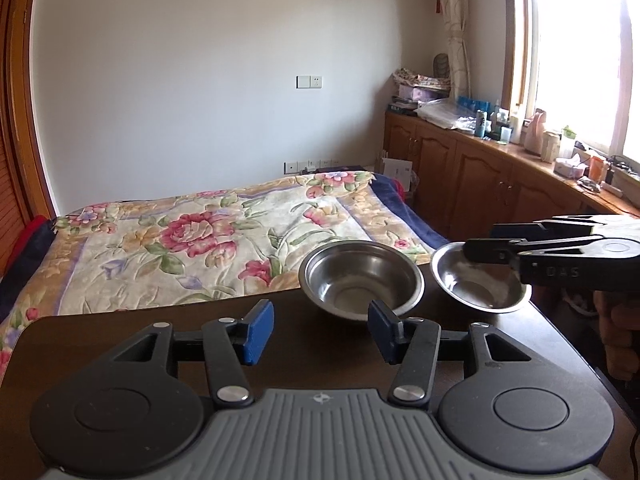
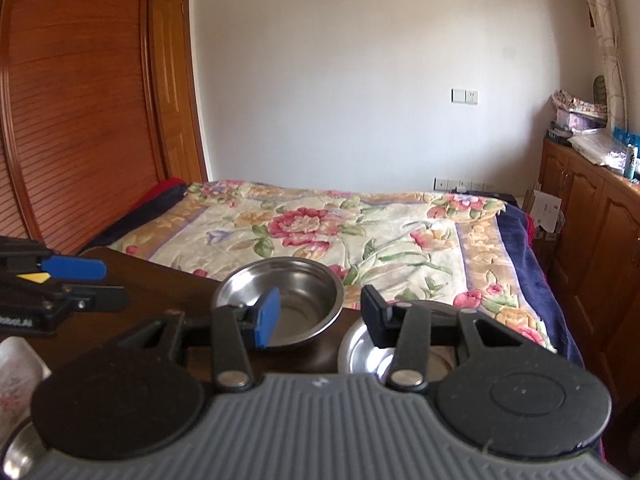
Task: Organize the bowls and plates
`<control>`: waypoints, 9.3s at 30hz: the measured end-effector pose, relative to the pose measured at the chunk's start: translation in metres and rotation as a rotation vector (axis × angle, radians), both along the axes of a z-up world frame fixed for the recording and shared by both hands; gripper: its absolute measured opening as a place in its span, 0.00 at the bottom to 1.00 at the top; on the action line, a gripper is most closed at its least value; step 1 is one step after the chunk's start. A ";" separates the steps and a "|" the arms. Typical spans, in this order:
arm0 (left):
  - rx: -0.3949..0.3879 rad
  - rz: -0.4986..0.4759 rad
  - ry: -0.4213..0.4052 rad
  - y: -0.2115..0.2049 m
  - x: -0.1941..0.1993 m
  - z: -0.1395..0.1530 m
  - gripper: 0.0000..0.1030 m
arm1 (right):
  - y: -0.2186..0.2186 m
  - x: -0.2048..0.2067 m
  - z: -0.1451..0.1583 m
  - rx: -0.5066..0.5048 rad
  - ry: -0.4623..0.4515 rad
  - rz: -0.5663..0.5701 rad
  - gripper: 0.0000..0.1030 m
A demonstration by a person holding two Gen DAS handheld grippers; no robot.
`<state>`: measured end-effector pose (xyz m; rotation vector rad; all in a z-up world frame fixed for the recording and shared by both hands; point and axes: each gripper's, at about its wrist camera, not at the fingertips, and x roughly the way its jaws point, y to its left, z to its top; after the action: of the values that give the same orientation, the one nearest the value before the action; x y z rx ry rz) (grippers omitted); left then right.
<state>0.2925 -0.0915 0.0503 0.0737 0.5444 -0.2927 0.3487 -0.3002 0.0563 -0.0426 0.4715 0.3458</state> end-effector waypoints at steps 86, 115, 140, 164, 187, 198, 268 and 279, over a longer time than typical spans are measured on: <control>-0.074 -0.010 0.089 0.005 0.034 0.001 0.41 | 0.026 0.024 0.003 0.068 0.136 0.053 0.12; -0.109 -0.084 0.007 0.022 -0.091 -0.006 0.41 | 0.011 -0.084 -0.004 0.137 0.123 0.098 0.12; -0.077 -0.121 0.095 0.027 -0.126 -0.039 0.41 | 0.020 -0.129 -0.033 0.080 0.150 0.109 0.12; -0.065 -0.124 0.124 0.026 -0.124 -0.044 0.45 | 0.028 -0.129 -0.035 0.033 0.115 0.112 0.24; -0.065 -0.084 -0.051 0.026 -0.153 -0.001 0.81 | 0.008 -0.135 -0.005 0.023 -0.021 0.062 0.28; -0.059 -0.088 -0.103 -0.007 -0.120 0.021 0.90 | -0.029 -0.106 0.007 -0.017 -0.082 -0.025 0.39; -0.087 -0.083 0.372 -0.120 0.087 -0.046 0.41 | -0.095 0.032 -0.056 0.107 0.173 -0.104 0.13; -0.107 -0.099 0.352 -0.110 0.071 -0.031 0.38 | -0.094 0.024 -0.046 0.183 0.181 -0.101 0.12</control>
<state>0.3635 -0.2014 0.0192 -0.0565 0.8747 -0.4347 0.3727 -0.3945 0.0100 0.1912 0.6165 0.2936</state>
